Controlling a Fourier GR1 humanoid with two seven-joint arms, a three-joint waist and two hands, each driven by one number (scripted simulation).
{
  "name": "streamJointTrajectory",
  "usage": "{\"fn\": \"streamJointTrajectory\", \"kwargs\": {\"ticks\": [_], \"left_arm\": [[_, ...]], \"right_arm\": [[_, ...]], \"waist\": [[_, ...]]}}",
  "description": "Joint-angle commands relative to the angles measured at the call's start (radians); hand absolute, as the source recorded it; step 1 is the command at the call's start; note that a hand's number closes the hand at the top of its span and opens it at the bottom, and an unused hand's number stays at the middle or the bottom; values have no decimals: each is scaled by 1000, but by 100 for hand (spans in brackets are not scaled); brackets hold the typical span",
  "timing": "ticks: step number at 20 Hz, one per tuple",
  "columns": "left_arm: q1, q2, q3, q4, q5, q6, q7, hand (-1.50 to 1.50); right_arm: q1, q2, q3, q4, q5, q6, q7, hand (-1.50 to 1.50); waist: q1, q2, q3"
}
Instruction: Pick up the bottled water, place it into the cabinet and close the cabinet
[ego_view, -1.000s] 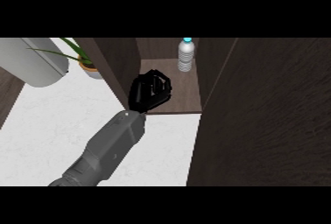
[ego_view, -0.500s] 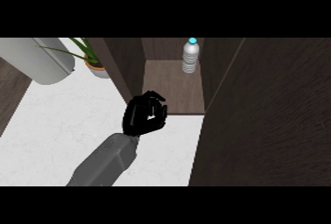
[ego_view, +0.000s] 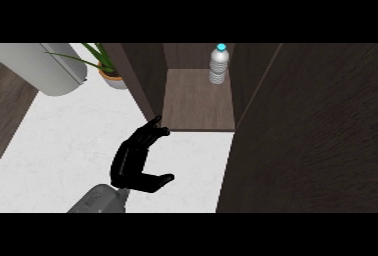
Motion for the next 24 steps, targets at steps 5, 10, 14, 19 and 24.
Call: {"fn": "streamJointTrajectory", "kwargs": {"ticks": [5, 10, 14, 19, 24], "left_arm": [[247, 233, 36, -260, 8, -34, -26, -150], [328, 346, 113, -331, 26, -31, -42, -150], [384, 439, 158, -368, -3, -20, -75, -150], [464, 493, 173, -430, 0, -54, -101, -150], [492, 547, 199, -494, 18, -61, -80, -150]], "right_arm": [[43, -8, 147, -265, 34, -62, 98, 150], [31, 34, 328, -299, 89, -119, 111, 150], [-30, 34, 449, -271, 161, -164, 125, 150], [-149, 33, 607, -259, 200, -239, 158, 150], [-308, 55, 739, -192, 264, -340, 177, 150]], "waist": [[8, -1, -1], [7, -3, -3], [9, -4, -4], [9, -8, -5], [7, -14, -7]]}}
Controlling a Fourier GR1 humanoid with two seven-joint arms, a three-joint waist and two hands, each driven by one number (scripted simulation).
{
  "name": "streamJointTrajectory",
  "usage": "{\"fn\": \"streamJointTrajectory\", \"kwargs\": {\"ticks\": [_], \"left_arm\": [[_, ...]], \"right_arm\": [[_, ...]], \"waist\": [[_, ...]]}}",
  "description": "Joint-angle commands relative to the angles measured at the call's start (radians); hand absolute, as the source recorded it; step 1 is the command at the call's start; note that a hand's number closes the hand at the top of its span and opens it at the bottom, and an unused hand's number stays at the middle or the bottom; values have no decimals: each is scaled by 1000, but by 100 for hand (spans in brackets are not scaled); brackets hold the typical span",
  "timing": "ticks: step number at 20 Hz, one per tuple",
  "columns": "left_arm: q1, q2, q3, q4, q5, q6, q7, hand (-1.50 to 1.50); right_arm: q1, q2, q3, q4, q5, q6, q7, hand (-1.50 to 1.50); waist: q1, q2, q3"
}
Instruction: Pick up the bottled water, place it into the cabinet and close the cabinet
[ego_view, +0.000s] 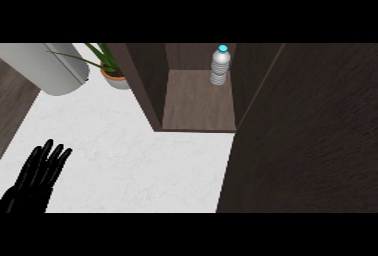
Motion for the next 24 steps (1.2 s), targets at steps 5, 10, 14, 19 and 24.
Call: {"fn": "streamJointTrajectory", "kwargs": {"ticks": [5, 10, 14, 19, 24], "left_arm": [[69, 94, 49, -93, 30, -13, 21, -150], [103, 122, 68, -165, 52, -16, 35, -150], [98, 187, 145, -206, 115, -40, 77, -150], [115, 209, 165, -245, 130, -57, 98, -150], [201, 238, 228, -312, 143, -60, 99, -150]], "right_arm": [[-239, 73, 222, -69, 303, -220, 60, 150], [-429, 221, 420, 100, 488, -384, 98, 150], [-603, 326, 514, 247, 567, -584, 137, 150], [-811, 330, 474, 461, 428, -807, 49, 150], [-964, 331, 453, 622, 259, -857, -48, 150]], "waist": [[6, -8, -2], [17, -2, -1], [16, 8, 2], [47, 22, 4], [34, 22, 6]]}}
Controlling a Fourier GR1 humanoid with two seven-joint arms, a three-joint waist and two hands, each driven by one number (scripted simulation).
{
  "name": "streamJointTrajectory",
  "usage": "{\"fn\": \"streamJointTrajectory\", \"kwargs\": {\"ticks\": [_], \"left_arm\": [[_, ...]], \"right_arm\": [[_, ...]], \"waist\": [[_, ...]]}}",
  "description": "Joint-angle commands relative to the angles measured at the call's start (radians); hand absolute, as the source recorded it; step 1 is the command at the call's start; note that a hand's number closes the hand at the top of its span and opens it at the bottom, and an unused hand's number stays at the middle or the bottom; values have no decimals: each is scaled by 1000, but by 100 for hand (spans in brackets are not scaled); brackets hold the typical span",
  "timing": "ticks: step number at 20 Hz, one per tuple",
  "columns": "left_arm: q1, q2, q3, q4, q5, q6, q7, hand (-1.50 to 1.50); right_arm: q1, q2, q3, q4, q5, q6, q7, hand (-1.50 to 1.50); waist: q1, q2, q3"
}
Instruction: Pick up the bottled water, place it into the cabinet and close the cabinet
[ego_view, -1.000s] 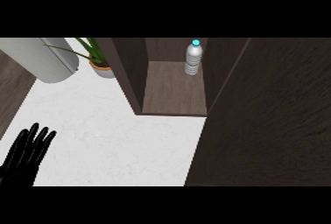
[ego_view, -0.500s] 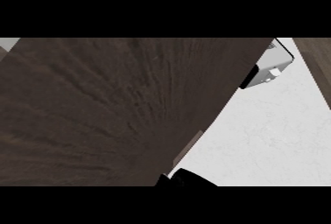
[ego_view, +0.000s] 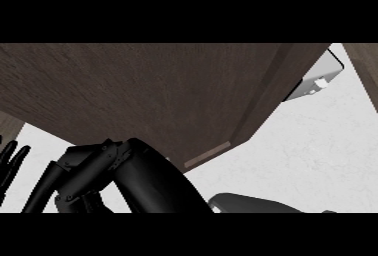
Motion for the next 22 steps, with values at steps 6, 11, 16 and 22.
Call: {"fn": "streamJointTrajectory", "kwargs": {"ticks": [6, 11, 16, 22], "left_arm": [[91, 40, 70, -105, 7, 1, 20, -150], [172, -3, 109, -102, -15, -18, -7, -150], [164, 15, 188, -93, 13, -45, 48, -150], [153, -34, 170, -113, -21, -40, 78, -150]], "right_arm": [[-127, 8, -56, 213, -303, 333, -25, 150], [-80, 8, -149, 386, -324, 498, -112, 150], [-112, -37, -259, 429, -287, 534, -119, 150], [-110, -69, -314, 590, -179, 548, -238, 150]], "waist": [[-2, 9, 3], [-26, 5, 2], [-41, 2, 2], [-42, 6, 1]]}}
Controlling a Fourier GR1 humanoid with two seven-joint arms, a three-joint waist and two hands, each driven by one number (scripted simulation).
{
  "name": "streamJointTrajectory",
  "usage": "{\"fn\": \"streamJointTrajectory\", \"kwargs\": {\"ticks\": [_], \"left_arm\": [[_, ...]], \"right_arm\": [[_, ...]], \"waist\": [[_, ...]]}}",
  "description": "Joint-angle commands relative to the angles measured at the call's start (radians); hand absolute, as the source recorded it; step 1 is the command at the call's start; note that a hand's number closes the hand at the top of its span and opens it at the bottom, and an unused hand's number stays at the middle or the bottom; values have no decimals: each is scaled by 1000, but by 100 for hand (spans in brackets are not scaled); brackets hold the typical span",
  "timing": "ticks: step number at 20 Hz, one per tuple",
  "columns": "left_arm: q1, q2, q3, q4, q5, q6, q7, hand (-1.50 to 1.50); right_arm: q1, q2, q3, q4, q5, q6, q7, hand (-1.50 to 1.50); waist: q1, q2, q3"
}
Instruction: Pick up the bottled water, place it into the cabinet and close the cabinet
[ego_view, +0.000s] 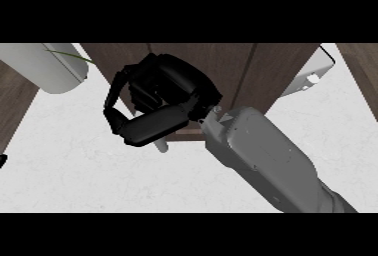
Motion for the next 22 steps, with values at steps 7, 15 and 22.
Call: {"fn": "streamJointTrajectory", "kwargs": {"ticks": [7, 15, 22], "left_arm": [[-5, -35, 34, -20, -5, -11, 53, -150], [-19, -71, 0, -37, -51, 1, 68, -150], [-50, -70, 24, -41, -24, 14, 108, -150]], "right_arm": [[-51, -56, -124, 206, 156, -35, -136, 150], [-84, -96, -180, 258, 180, -38, -165, -150], [-72, -78, -173, 288, 200, -33, -210, -150]], "waist": [[-5, 4, 0], [-6, 5, 0], [-2, 5, 0]]}}
